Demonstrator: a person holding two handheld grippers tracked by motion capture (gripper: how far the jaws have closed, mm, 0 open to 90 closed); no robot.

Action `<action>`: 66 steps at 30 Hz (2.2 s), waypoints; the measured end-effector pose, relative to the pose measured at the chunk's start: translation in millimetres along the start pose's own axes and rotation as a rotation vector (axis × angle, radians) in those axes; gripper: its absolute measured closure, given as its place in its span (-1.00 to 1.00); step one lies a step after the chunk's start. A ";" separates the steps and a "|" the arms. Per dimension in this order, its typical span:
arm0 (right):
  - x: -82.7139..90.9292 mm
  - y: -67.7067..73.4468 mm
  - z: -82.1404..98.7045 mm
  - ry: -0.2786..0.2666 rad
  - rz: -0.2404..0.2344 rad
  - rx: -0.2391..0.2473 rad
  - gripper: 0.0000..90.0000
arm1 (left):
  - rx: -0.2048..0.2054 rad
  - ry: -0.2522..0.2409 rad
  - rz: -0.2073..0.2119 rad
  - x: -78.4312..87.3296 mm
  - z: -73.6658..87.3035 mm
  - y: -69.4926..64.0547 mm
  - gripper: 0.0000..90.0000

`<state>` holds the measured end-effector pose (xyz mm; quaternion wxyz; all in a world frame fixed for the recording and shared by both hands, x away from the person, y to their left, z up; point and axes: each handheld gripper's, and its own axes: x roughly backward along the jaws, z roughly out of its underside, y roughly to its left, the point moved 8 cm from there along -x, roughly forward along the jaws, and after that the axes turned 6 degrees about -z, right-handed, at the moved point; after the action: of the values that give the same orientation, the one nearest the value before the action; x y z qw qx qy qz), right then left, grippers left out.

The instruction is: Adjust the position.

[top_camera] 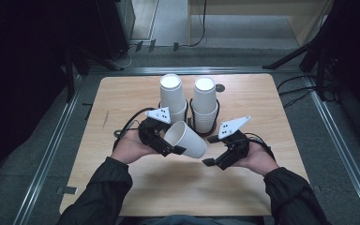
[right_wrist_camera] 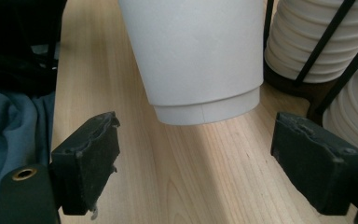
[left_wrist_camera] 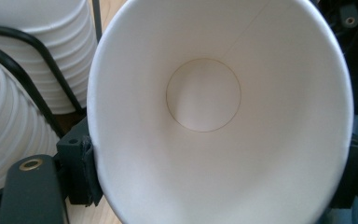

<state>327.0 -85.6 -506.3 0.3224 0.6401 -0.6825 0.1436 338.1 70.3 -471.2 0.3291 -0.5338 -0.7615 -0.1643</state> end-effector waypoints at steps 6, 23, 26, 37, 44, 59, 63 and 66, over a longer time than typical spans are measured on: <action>-1.4 -2.2 2.3 0.011 0.008 0.001 -0.62 | -0.036 0.090 -0.028 -9.6 4.8 6.0 -0.65; -20.3 -6.4 9.8 0.067 0.039 0.017 -0.59 | -0.125 0.273 -0.056 -36.6 6.2 -0.7 -0.65; -26.0 -4.5 8.0 0.062 0.018 0.027 -0.59 | -0.130 0.274 -0.036 -38.7 2.5 -4.5 -0.65; -36.6 1.0 5.5 0.053 0.002 0.058 -0.60 | -0.163 0.264 0.018 -44.5 -5.4 -19.6 -0.66; -36.2 0.9 7.1 0.071 0.021 0.085 -0.48 | -0.177 0.235 0.012 -44.7 -7.4 -21.9 -0.71; -23.9 -0.5 3.6 0.032 0.016 0.058 -0.50 | -0.126 0.116 -0.003 -32.1 -10.1 -18.3 -0.96; -17.6 -4.8 1.8 0.001 0.039 0.034 -0.50 | -0.099 0.066 0.012 -24.4 -13.6 -15.2 -0.92; -12.3 -6.1 0.5 -0.020 0.045 0.020 -0.50 | -0.073 0.046 0.007 -19.6 -13.7 -11.3 -0.92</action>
<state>332.4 -77.2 -515.7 0.3059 0.6292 -0.6984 0.1510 336.3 44.0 -473.3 0.3274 -0.5442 -0.7453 -0.2028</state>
